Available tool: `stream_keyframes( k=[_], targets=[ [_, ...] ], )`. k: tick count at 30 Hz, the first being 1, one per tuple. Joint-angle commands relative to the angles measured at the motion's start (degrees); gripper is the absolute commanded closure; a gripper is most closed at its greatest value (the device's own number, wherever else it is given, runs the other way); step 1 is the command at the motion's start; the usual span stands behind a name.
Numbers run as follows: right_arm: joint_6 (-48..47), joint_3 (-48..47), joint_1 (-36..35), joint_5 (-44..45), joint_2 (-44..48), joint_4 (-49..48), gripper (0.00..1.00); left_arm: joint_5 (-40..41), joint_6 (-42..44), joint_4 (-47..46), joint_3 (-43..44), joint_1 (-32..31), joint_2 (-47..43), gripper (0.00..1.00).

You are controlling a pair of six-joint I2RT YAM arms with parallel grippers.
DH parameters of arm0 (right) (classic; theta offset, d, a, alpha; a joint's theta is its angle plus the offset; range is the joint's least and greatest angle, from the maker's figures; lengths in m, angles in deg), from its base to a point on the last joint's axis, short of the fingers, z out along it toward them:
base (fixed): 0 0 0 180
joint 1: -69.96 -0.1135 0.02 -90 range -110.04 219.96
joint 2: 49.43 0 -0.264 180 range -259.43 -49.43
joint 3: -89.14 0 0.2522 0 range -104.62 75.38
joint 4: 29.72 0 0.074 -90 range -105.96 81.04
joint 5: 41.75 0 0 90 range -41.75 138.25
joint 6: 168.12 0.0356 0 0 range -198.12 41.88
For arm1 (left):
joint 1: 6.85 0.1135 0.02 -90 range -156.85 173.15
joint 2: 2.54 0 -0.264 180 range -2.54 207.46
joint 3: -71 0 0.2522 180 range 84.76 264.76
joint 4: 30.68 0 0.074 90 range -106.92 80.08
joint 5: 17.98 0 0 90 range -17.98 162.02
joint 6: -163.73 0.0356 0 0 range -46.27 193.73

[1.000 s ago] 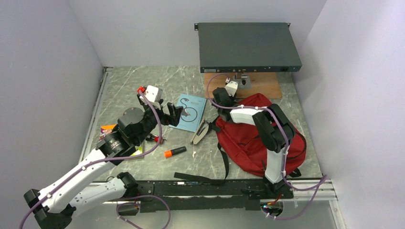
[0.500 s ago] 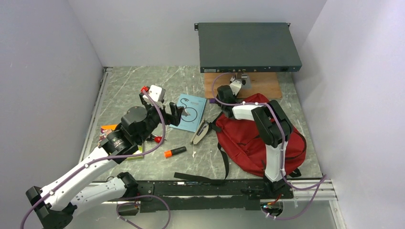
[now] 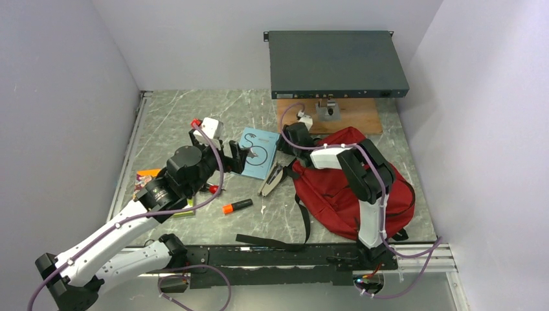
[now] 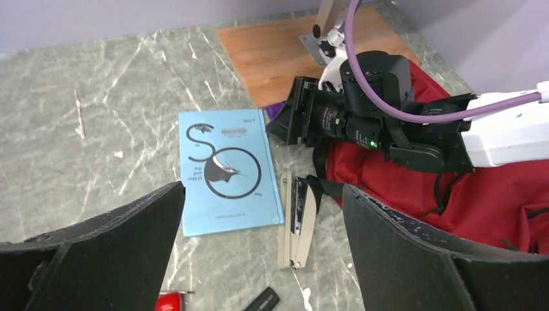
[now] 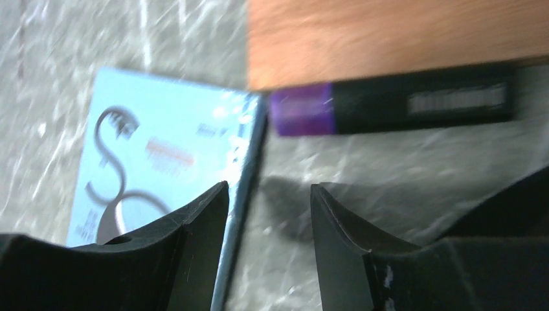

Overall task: Pack the student bag
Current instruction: Pick up the stationery from the center of the board.

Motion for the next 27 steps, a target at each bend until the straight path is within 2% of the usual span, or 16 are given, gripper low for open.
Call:
stream_keyframes(
  k=[1,8,15,27],
  targets=[
    [-3.52,4.4,-2.13,-13.26,2.3,1.31,0.48,0.03,-6.5,2.71,-2.85,-0.08,-3.26,0.03],
    [1.55,7.85,2.24,-10.1,9.72,-2.35,0.46,-2.13,-13.65,5.2,-6.58,-0.01,-5.09,0.02],
    [0.72,1.14,7.22,-7.49,5.82,-2.61,0.46,-4.89,-17.73,6.06,-8.42,-0.03,-4.07,0.0],
    [-0.87,-3.9,9.52,-5.73,-0.96,-4.26,0.45,-10.25,-21.47,5.04,-10.86,-0.08,-1.44,0.0]
  ],
)
